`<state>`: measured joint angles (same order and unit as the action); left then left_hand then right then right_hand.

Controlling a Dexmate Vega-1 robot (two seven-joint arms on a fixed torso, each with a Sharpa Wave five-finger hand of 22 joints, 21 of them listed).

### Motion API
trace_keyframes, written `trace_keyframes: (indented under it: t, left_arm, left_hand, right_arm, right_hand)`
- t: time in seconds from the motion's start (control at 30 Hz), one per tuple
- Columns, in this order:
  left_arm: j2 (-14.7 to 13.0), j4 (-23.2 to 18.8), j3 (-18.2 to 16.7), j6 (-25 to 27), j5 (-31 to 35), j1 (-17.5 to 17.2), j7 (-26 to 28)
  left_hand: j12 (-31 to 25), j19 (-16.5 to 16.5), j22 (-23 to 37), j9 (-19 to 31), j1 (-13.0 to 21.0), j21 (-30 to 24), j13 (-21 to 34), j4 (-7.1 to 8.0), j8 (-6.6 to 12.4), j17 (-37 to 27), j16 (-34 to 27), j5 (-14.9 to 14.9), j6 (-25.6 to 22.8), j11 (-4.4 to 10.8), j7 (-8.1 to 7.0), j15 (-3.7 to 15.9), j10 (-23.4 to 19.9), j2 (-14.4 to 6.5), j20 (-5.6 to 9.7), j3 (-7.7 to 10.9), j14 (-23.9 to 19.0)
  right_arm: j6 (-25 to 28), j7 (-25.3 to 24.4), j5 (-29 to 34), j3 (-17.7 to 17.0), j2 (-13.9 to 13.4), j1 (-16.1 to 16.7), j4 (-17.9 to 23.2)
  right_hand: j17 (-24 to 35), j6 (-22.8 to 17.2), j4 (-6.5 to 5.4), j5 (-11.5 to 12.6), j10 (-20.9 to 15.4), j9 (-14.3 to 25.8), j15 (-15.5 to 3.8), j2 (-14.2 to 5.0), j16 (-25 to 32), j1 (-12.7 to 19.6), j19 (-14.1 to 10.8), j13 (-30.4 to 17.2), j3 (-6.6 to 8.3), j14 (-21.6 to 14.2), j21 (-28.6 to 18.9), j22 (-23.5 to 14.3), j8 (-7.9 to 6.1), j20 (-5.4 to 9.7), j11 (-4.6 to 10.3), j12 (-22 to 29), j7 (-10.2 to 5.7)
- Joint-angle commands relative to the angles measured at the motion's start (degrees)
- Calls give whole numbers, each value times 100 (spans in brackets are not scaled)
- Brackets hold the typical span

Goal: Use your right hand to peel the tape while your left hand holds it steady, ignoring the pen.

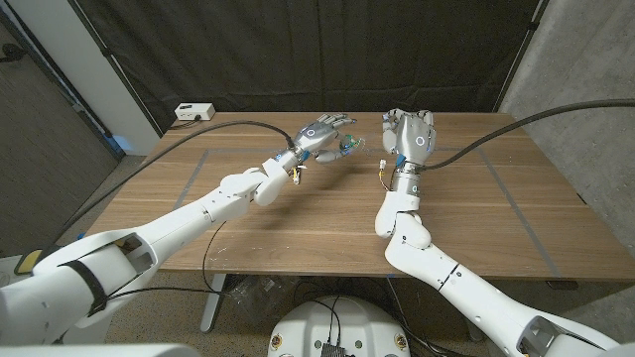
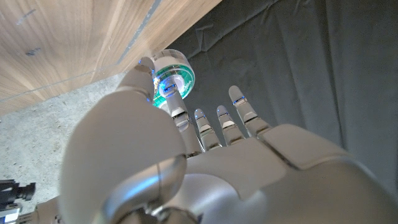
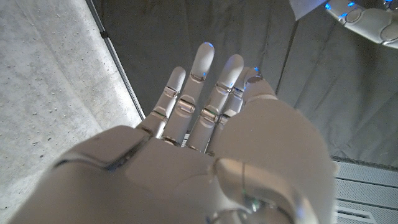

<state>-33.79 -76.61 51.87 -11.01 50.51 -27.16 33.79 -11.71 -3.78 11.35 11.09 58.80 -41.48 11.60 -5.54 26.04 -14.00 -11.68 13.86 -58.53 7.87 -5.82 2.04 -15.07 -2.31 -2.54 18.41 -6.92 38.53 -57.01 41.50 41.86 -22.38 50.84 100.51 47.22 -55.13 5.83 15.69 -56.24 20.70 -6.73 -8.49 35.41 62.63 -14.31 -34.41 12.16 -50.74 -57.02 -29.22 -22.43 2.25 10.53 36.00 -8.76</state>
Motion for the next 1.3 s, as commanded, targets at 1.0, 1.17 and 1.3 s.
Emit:
trace_keyframes:
  t: [1.0,1.17,1.3]
  left_arm:
    - [1472,793,-2066,-683,488,-1426,3021]
    - [1574,766,-2283,-798,638,-1547,3021]
    - [1501,682,-2216,-719,592,-1571,3021]
  left_hand:
    - [-400,-620,-20,-49,277,-283,29,-95,148,-8,-352,-36,-949,245,-70,701,-1113,-52,263,-198,-905]
    - [-421,-632,-21,-66,305,-298,31,-111,108,-6,-356,-48,-970,286,-85,722,-1211,-37,271,-207,-945]
    - [-415,-608,-20,-71,308,-300,35,-104,26,-12,-349,-50,-871,256,-138,689,-1234,-39,240,-224,-940]
  right_arm:
    - [720,691,308,264,-154,325,769]
    - [677,657,304,266,-130,373,780]
    - [659,670,299,262,-128,403,806]
  right_hand:
    - [-1109,1298,139,-324,1060,-876,-663,56,-1524,167,361,1125,337,504,-680,631,1091,191,-154,-1502,-90]
    - [-1142,1303,120,-337,1049,-888,-661,53,-1564,122,366,1139,346,504,-693,671,1090,189,-170,-1523,-85]
    - [-1161,1300,114,-345,1048,-894,-661,57,-1588,100,366,1139,351,505,-701,694,1087,188,-167,-1533,-80]
